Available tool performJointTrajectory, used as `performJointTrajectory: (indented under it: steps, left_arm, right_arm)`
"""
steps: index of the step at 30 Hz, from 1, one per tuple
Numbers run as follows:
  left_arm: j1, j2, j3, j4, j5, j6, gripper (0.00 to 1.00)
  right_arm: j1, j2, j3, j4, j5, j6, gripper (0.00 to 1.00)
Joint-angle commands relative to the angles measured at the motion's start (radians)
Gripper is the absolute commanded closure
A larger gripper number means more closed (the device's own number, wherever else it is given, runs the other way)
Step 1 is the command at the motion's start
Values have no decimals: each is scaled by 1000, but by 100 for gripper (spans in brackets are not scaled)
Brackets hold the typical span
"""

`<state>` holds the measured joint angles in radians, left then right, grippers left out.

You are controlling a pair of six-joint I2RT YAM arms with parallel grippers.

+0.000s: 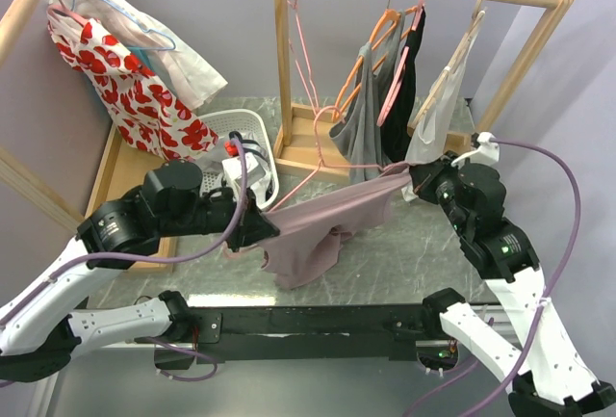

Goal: Remove the tank top from the hanger

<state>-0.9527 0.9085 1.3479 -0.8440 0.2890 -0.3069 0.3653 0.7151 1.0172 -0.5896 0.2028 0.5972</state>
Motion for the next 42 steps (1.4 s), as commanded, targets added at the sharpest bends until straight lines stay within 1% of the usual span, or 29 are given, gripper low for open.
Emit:
performJointTrajectory:
  steps: [1, 4, 6, 7, 9, 11, 12, 13, 14, 16, 17, 19, 21, 24, 25, 27, 32, 36, 42]
  left_arm:
    - [-1, -37, 86, 22, 13, -8, 99]
    - [-1, -63, 82, 42, -33, -12, 99]
    - [-1, -72, 76, 65, -39, -14, 99]
    - [0, -69, 63, 69, -39, -14, 99]
    - [0, -48, 51, 82, -39, -9, 99]
    - [-1, -21, 36, 92, -21, -8, 99]
    - [0, -13, 28, 114, -14, -6, 99]
    - [-1, -8, 8, 128, -8, -6, 99]
    - [0, 1, -1, 140, -11, -5, 99]
    - [-1, 12, -22, 166, -14, 3, 99]
    - [-1, 29, -23, 166, -20, 12, 99]
    - [-3, 44, -27, 169, -14, 23, 99]
    - [-4, 64, -32, 175, -14, 32, 99]
    - [-35, 95, -44, 195, -51, 42, 99]
    - [-43, 104, -50, 221, -60, 40, 99]
    - [-67, 115, -75, 258, -91, 29, 99]
    - [-119, 151, -122, 391, -163, -14, 99]
    - [-156, 197, -145, 465, -253, -31, 99]
    - [-169, 283, -105, 506, -341, -35, 99]
  right_arm:
    - [-32, 40, -16, -1, 110, -14, 96]
    - [-34, 53, -14, -10, 96, -4, 96]
    - [-34, 49, -23, 5, 31, -16, 96]
    - [-34, 40, -32, 29, -11, -23, 94]
    - [-34, 34, -51, 25, -71, -22, 92]
    - [-34, 17, -69, 22, -124, -39, 85]
    - [-31, 1, -80, 24, -188, -46, 79]
    - [-32, -46, -92, 39, -198, -53, 67]
    - [-32, -77, -118, 42, -200, -36, 49]
    - [-32, -170, -134, 31, -172, -22, 37]
    - [-31, -196, -135, 25, -158, -13, 35]
    - [-31, -267, -129, 16, -137, 1, 34]
    - [-31, -304, -126, 22, -137, 35, 34]
    - [-32, -338, -140, 71, -193, 81, 36]
    - [-31, -329, -141, 97, -241, 98, 36]
    - [-31, -293, -144, 126, -284, 110, 37]
    - [-31, -238, -164, 272, -403, 154, 38]
    - [-23, -171, -154, 338, -439, 164, 38]
    - [30, -115, -141, 370, -451, 165, 37]
